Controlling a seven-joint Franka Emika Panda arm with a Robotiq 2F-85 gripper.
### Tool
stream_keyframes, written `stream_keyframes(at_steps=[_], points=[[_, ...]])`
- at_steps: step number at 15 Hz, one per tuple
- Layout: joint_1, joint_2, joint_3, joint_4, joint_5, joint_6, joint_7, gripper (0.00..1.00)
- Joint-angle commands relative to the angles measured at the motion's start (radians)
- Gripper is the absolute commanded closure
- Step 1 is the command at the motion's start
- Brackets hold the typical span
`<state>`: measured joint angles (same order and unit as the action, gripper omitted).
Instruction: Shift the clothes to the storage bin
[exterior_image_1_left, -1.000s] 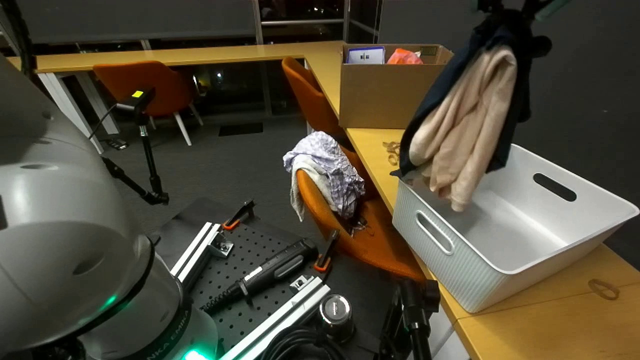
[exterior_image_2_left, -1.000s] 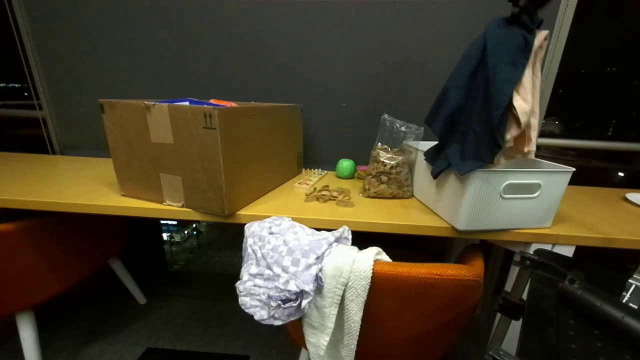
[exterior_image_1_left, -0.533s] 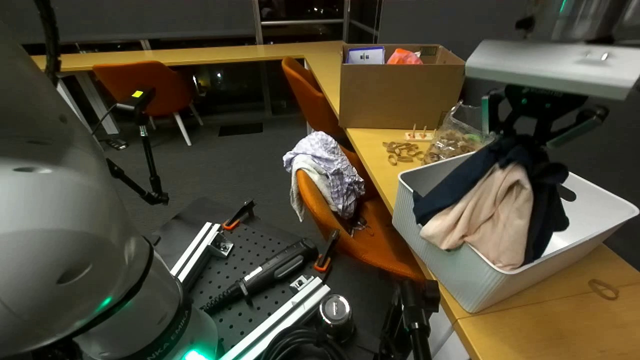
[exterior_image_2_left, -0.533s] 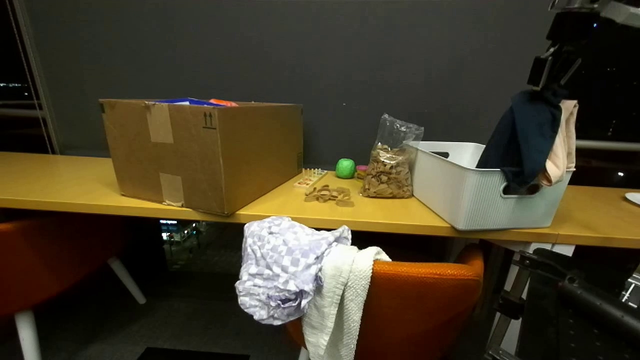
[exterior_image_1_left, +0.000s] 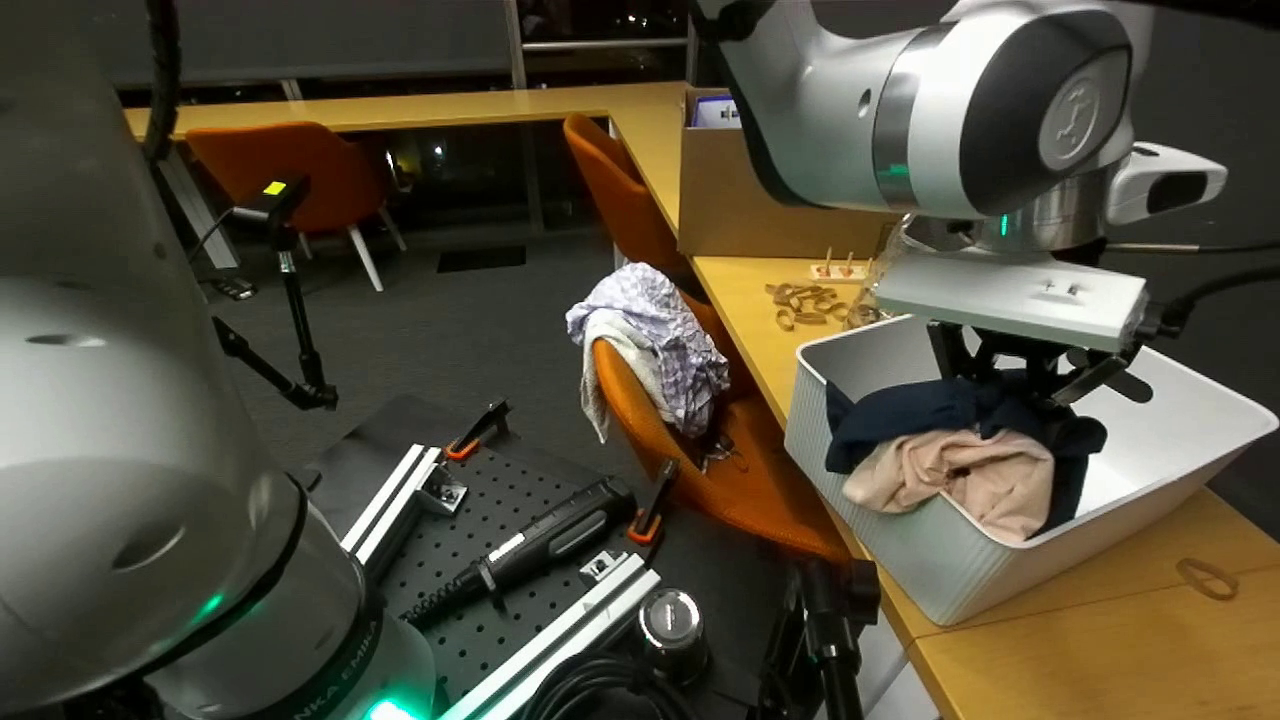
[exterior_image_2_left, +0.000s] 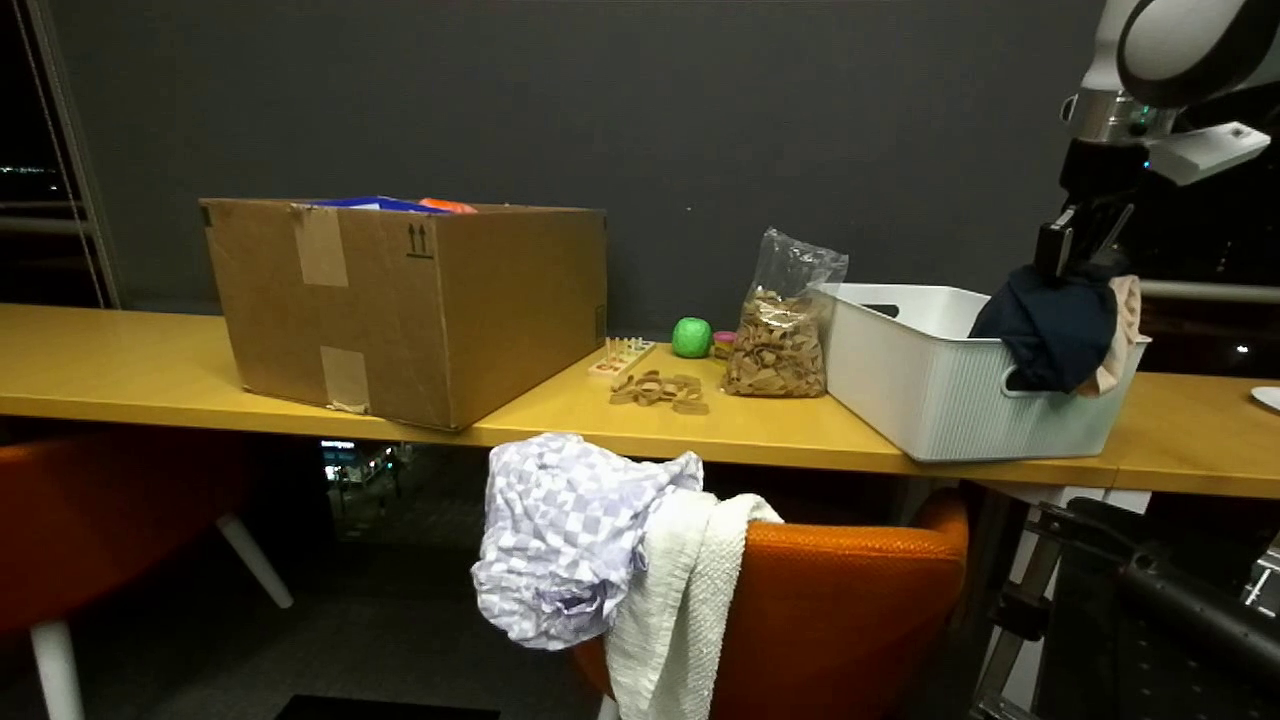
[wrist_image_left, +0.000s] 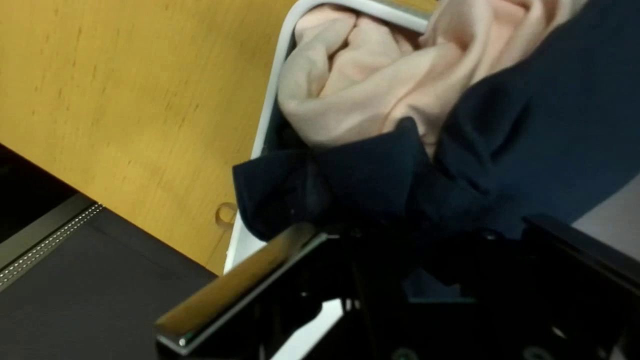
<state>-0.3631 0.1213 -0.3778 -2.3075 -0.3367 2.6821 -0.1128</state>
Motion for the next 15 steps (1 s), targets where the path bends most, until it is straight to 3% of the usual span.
stream_keyframes(at_steps=[1, 3, 7, 8, 9, 11, 15], points=[[0.034, 0.085, -0.053, 0.066, -0.190, 0.112, 0.191, 0.95], [0.066, 0.126, -0.079, 0.120, -0.257, 0.139, 0.291, 0.95], [0.117, 0.182, -0.090, 0.210, -0.254, 0.121, 0.371, 0.95], [0.126, 0.194, -0.091, 0.220, -0.246, 0.119, 0.378, 0.55], [0.129, 0.197, -0.084, 0.222, -0.227, 0.114, 0.373, 0.54], [0.139, 0.189, -0.082, 0.221, -0.215, 0.113, 0.369, 0.41], [0.167, 0.011, -0.031, 0.108, -0.160, 0.062, 0.313, 0.13]])
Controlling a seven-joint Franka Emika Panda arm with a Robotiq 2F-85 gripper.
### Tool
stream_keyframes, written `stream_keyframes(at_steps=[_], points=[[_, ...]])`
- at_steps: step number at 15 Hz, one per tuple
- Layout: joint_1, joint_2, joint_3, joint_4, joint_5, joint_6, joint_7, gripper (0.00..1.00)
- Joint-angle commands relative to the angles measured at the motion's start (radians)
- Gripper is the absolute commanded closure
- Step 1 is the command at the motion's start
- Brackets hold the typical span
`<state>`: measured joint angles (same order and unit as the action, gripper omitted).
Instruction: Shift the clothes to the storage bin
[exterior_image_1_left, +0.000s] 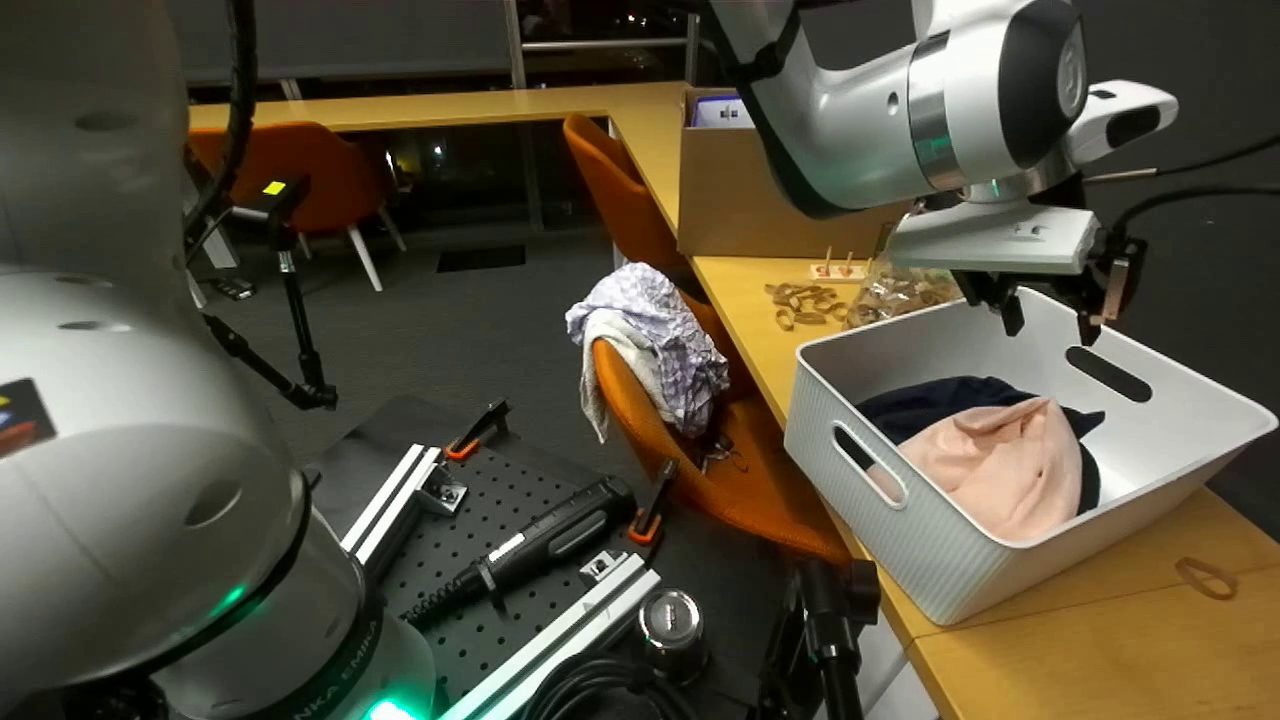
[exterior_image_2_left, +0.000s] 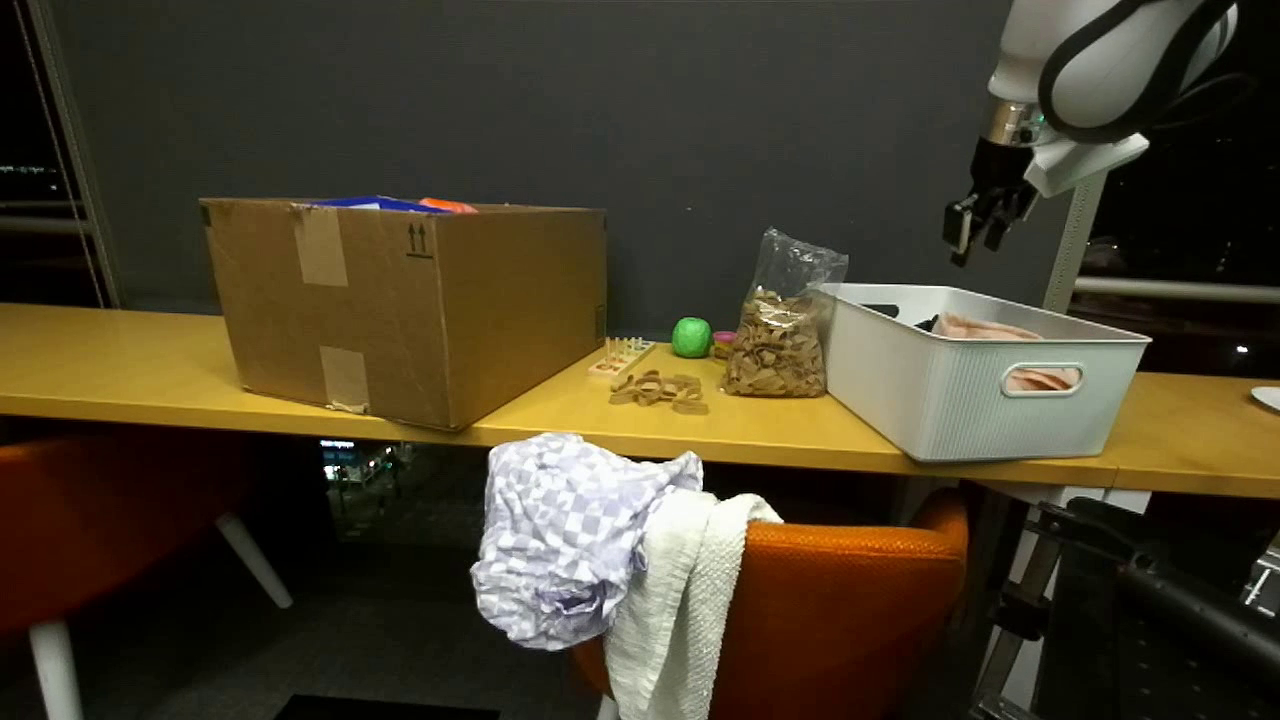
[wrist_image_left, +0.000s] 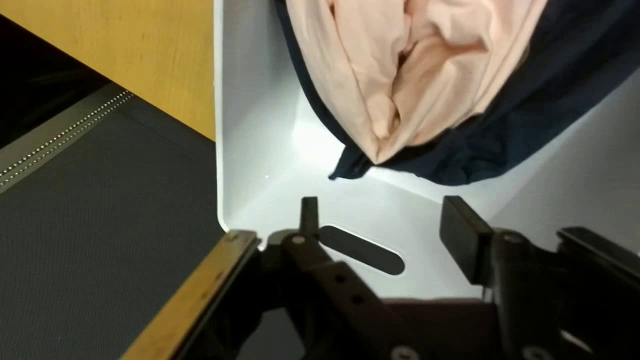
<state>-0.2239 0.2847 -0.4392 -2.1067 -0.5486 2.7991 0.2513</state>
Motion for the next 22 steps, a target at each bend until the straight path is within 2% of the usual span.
stream_keyframes(at_steps=[1, 3, 6, 9, 12, 14, 17, 20, 22], points=[[0.038, -0.222, 0.056, -0.139, 0.077, -0.077, -0.075, 0.05], [0.037, -0.319, 0.133, -0.200, 0.203, -0.131, -0.170, 0.00], [0.089, -0.450, 0.232, -0.266, 0.399, -0.262, -0.259, 0.00], [0.157, -0.469, 0.286, -0.271, 0.608, -0.382, -0.300, 0.00], [0.207, -0.401, 0.302, -0.235, 0.795, -0.479, -0.343, 0.00], [0.213, -0.323, 0.308, -0.206, 0.877, -0.500, -0.360, 0.00], [0.202, -0.168, 0.323, -0.140, 1.022, -0.476, -0.413, 0.00], [0.187, -0.026, 0.380, -0.080, 1.158, -0.462, -0.456, 0.00], [0.179, 0.055, 0.418, -0.044, 1.190, -0.452, -0.456, 0.00]])
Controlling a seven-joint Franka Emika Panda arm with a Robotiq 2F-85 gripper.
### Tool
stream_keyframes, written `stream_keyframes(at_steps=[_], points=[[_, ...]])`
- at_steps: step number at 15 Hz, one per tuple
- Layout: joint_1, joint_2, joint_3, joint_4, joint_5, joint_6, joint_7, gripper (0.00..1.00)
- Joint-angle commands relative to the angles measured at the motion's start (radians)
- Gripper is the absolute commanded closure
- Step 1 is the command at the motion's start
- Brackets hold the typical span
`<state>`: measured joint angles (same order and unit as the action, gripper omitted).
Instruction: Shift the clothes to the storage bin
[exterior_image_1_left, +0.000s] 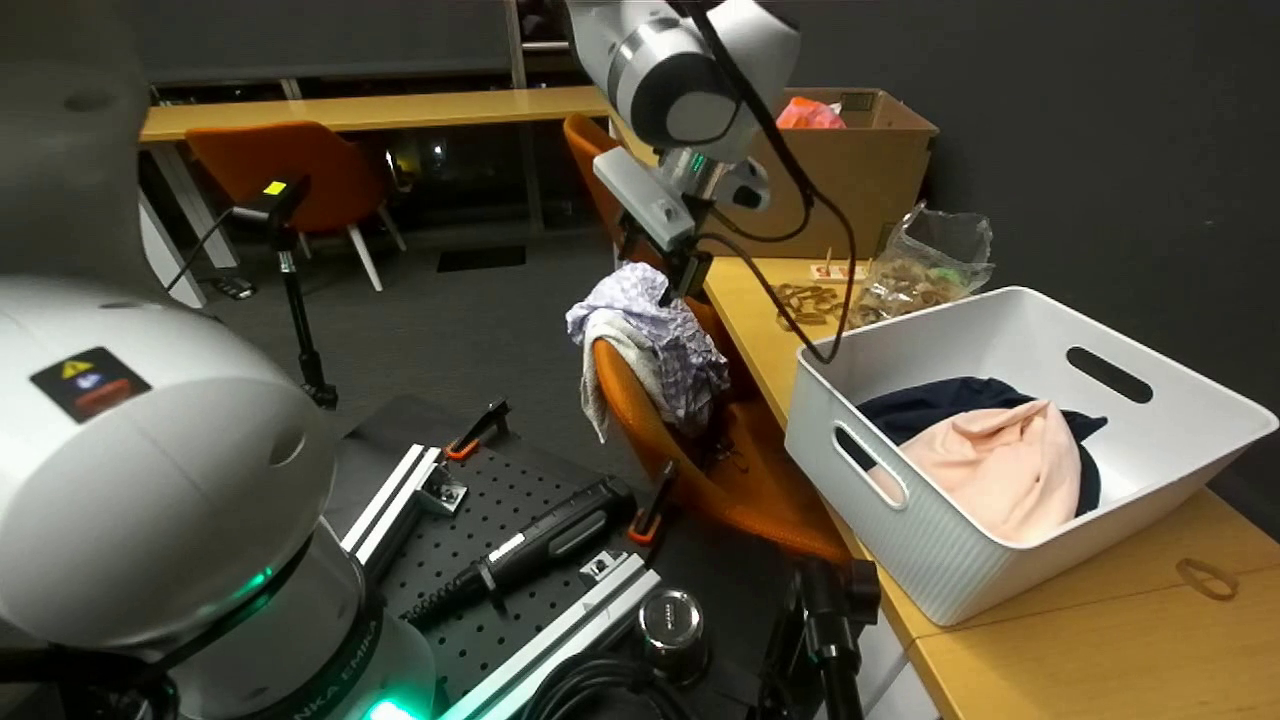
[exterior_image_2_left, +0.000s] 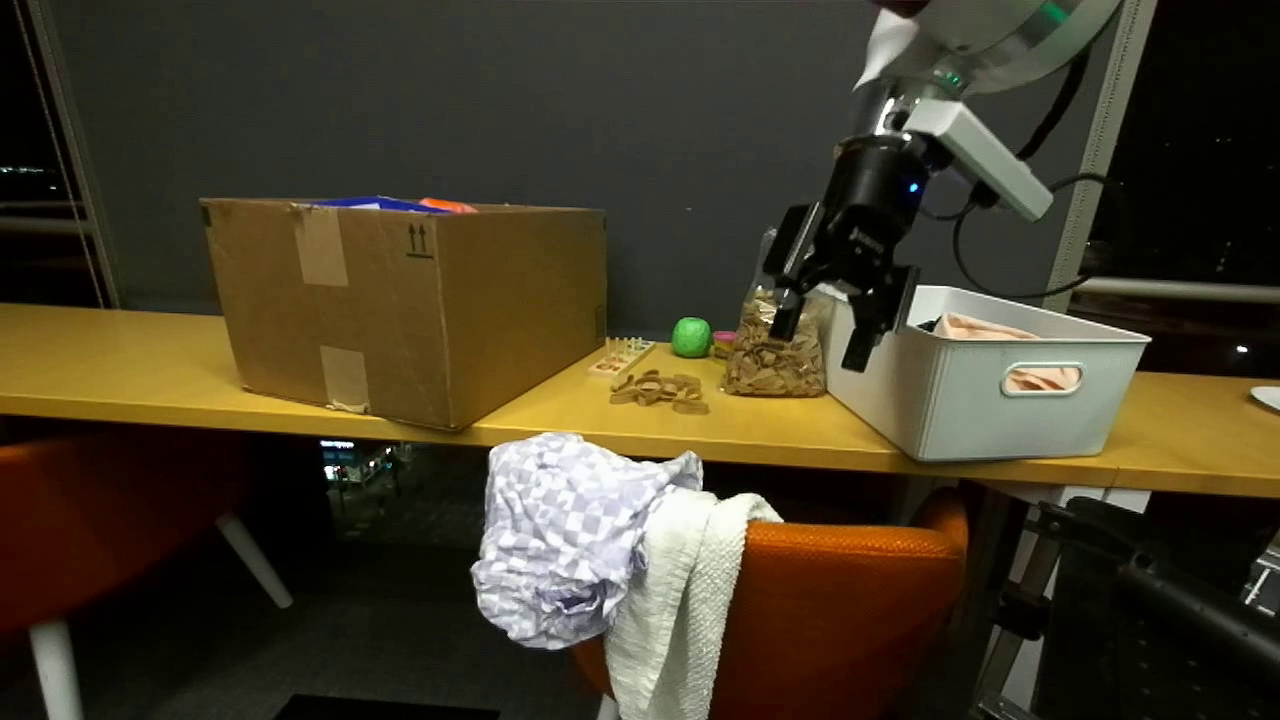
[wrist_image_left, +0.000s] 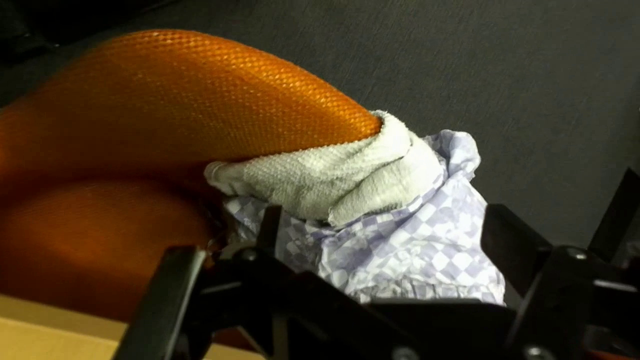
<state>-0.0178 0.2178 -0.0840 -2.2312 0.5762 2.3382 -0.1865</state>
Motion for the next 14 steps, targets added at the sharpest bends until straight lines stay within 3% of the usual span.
stream_keyframes(at_steps=[1, 4, 9, 14], points=[[-0.026, 0.159, 0.078, 0.095, 0.062, 0.024, -0.011, 0.00], [-0.029, 0.236, 0.108, 0.127, 0.041, 0.059, 0.005, 0.00], [-0.039, 0.351, 0.150, 0.178, 0.042, 0.216, 0.000, 0.00], [-0.064, 0.436, 0.251, 0.258, 0.062, 0.336, -0.011, 0.00]])
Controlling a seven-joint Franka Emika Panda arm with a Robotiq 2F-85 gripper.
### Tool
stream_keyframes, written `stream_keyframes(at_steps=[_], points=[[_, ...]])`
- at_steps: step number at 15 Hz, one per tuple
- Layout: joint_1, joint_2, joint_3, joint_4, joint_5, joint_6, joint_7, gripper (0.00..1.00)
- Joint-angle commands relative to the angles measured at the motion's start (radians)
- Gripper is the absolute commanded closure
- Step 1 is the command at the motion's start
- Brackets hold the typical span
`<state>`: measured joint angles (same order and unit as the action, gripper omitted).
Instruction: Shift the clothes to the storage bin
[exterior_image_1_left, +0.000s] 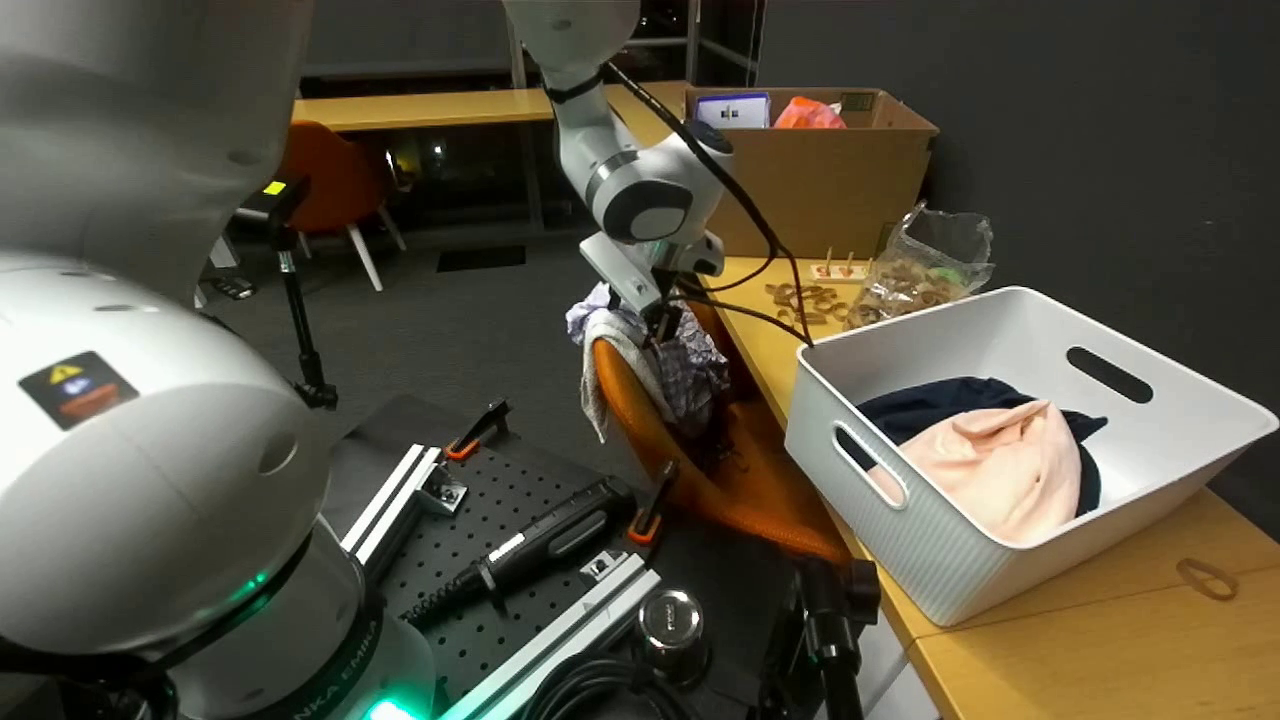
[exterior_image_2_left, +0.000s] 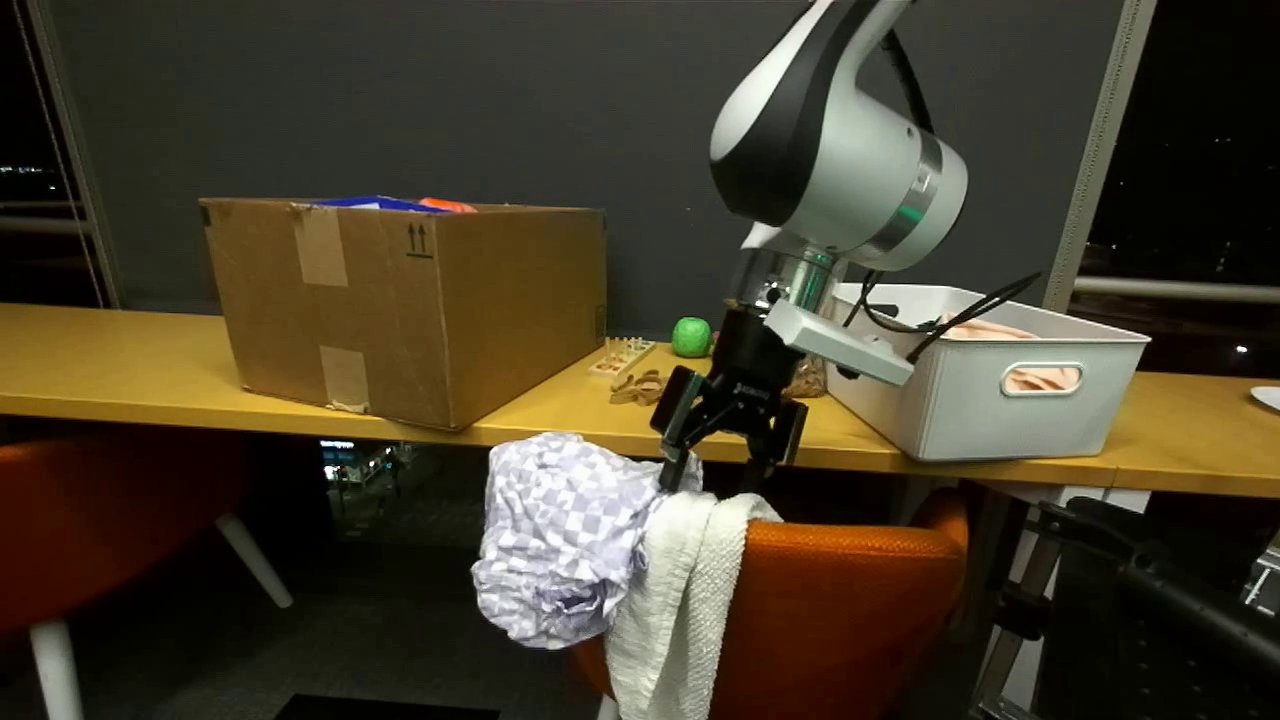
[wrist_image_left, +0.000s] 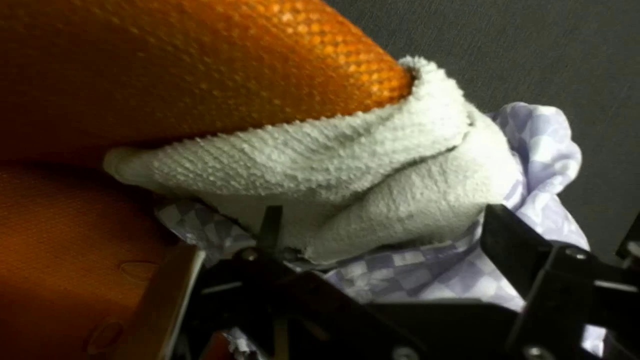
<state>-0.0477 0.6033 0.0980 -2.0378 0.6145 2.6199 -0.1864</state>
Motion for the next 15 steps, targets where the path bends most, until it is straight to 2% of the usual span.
stream_keyframes(at_steps=[1, 5, 12, 14, 15], points=[[-0.036, 0.062, 0.085, 0.081, 0.016, 0.070, -0.007, 0.00], [-0.058, 0.090, 0.139, 0.134, 0.012, 0.091, -0.004, 0.00], [-0.068, 0.141, 0.159, 0.165, -0.009, 0.063, 0.007, 0.00], [-0.068, 0.138, 0.159, 0.163, -0.012, 0.064, 0.005, 0.26], [-0.069, 0.134, 0.160, 0.161, -0.013, 0.064, 0.005, 0.32]])
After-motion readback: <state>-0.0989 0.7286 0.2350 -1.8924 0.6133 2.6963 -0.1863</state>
